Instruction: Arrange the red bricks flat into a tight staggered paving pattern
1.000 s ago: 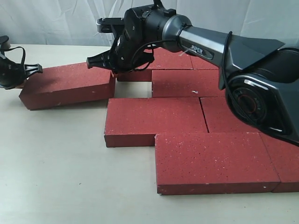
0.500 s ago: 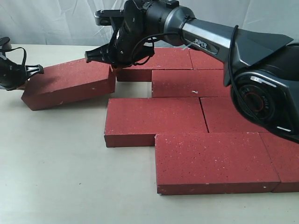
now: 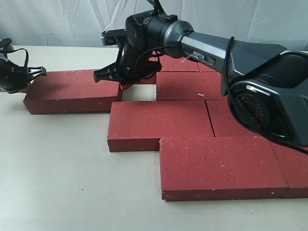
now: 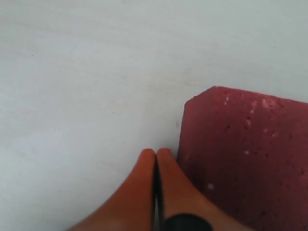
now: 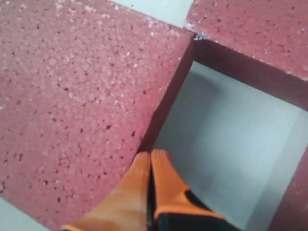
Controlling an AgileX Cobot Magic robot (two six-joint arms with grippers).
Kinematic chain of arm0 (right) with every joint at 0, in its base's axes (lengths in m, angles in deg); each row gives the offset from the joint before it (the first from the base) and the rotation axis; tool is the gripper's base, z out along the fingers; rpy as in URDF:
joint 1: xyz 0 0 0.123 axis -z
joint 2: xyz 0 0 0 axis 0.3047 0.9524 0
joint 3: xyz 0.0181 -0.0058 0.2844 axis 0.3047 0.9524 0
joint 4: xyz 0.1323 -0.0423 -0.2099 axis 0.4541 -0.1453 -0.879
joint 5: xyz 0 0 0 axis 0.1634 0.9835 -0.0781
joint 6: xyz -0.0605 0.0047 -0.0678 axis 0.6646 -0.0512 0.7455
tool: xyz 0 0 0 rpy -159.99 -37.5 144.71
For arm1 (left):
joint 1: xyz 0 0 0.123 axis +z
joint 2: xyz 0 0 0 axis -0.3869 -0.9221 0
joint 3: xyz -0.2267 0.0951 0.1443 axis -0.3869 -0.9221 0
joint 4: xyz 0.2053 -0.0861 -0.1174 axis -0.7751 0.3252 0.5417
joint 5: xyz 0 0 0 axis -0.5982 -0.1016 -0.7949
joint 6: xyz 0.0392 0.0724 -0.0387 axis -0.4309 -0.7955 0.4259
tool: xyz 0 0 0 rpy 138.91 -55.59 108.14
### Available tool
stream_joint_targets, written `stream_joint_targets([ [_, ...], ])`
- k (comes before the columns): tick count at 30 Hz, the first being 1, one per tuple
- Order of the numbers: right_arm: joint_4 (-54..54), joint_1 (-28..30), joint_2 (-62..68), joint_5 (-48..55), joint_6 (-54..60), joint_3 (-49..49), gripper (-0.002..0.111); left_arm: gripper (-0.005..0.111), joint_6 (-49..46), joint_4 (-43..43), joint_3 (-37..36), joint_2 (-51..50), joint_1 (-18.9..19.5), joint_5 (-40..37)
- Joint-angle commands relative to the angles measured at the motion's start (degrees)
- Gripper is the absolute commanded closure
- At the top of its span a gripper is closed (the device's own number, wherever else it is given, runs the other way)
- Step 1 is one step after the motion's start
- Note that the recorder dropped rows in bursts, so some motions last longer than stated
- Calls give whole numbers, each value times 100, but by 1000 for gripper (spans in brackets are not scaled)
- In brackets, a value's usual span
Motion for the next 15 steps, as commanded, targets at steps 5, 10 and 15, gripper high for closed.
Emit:
stream_joint_targets([
  [5, -1049, 122, -119, 476, -708, -18, 109, 107, 3, -258, 11, 17, -5, -83],
  [10, -1140, 335, -209, 598, -795, -18, 109, 107, 25, -409, 11, 28, 107, -136],
  [15, -1046, 456, -313, 487, -832, -18, 109, 107, 14, -409, 11, 28, -15, -215],
])
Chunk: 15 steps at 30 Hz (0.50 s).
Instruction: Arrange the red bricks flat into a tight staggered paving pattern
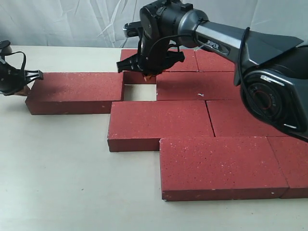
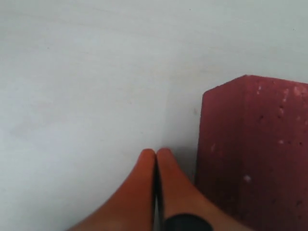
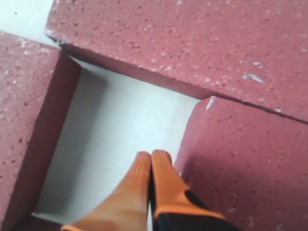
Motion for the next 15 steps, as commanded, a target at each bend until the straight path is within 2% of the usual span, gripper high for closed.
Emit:
stream_joint_targets([
  [1, 5, 117, -161, -99, -39, -18, 109, 107, 14, -4, 11, 28, -178, -74],
  [15, 30, 117, -191, -142, -39, -18, 109, 107, 14, 172, 11, 28, -725, -94],
])
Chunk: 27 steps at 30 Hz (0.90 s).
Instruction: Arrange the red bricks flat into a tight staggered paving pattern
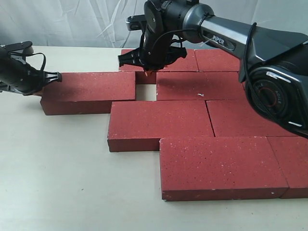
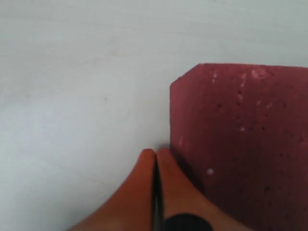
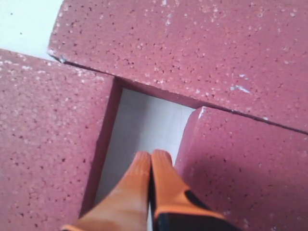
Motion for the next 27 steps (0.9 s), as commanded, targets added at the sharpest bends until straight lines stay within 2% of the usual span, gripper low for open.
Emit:
stream_joint_targets([
  [1, -35, 23, -94, -50, -3, -18, 109, 107, 14, 150, 11, 28, -162, -8],
  [20, 94, 23, -94, -124, -3, -18, 109, 107, 14, 428, 11, 28, -830, 257],
  [27, 94, 23, -94, -124, -3, -18, 109, 107, 14, 439, 11, 28, -894, 312],
])
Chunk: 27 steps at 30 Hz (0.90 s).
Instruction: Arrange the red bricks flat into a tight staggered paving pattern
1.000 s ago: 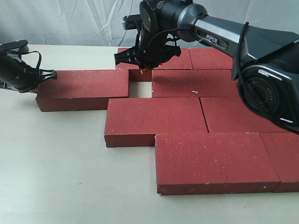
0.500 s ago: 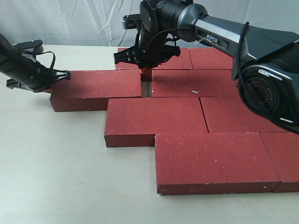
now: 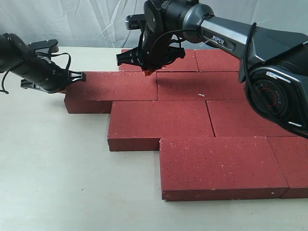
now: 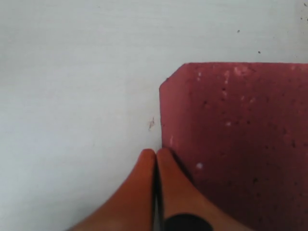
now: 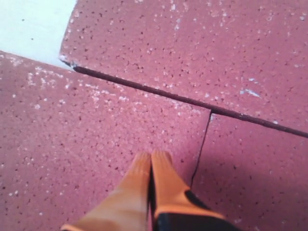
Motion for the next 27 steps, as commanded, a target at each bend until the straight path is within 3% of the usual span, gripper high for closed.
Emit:
stream_joint_targets([
  [1, -9, 23, -94, -24, -3, -18, 109, 107, 14, 101, 11, 28, -81, -31],
  [14, 82, 23, -94, 71, -3, -18, 109, 107, 276, -116, 11, 140, 612, -716],
  [27, 496, 23, -303, 838, 369, -18, 109, 107, 384, -136, 11, 904, 669, -1714],
])
